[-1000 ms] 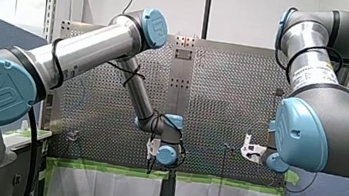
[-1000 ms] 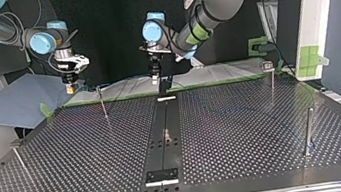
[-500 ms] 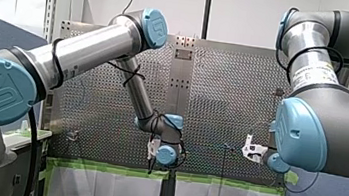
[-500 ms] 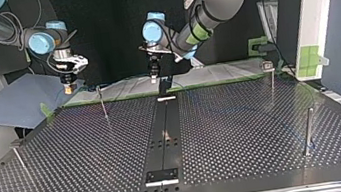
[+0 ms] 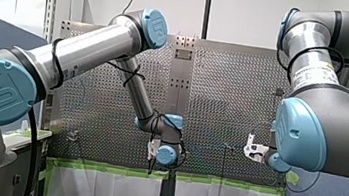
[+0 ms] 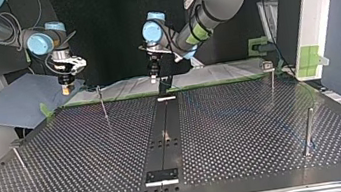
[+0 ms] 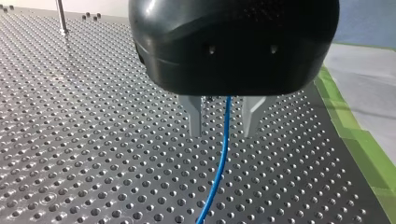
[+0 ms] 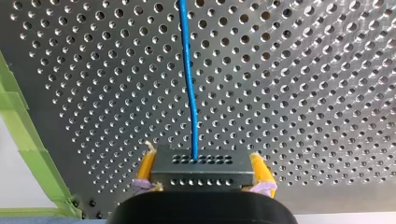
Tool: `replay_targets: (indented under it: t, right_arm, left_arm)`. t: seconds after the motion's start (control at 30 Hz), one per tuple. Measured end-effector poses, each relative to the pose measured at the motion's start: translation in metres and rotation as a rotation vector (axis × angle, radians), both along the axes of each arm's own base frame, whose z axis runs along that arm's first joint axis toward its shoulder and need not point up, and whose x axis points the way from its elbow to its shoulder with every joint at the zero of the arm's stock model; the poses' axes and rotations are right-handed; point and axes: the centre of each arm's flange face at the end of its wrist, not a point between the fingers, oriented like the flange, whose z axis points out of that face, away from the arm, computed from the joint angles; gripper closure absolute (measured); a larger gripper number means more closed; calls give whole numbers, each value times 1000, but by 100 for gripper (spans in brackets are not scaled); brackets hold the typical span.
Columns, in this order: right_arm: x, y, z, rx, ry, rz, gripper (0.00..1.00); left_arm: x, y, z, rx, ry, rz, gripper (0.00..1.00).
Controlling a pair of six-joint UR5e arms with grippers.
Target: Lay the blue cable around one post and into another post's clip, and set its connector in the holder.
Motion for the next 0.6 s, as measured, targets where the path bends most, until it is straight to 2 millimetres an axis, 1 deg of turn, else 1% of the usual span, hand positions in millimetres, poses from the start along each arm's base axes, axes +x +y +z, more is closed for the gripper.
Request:
replay_targets:
  t: [0.23,0.27,0.43,0.5,0.57,0.6]
  right_arm:
    - [0,1,0,3,1,1,100]
    - [1,1,0,3,1,2,100]
    - [2,1,0,3,2,4,100]
    - [2,1,-1,5,4,4,100]
    - [2,2,-1,7,5,4,100]
    - [2,2,-1,8,6,3,100]
  left_arm:
    - [1,0,1,-14,-5,1,61]
    - [1,0,1,-19,-5,2,58]
    - [2,0,1,-35,-5,3,58]
    - [2,0,1,-37,-5,4,66]
    - [3,0,1,-38,-5,5,66]
    - [3,1,1,-39,-5,5,69]
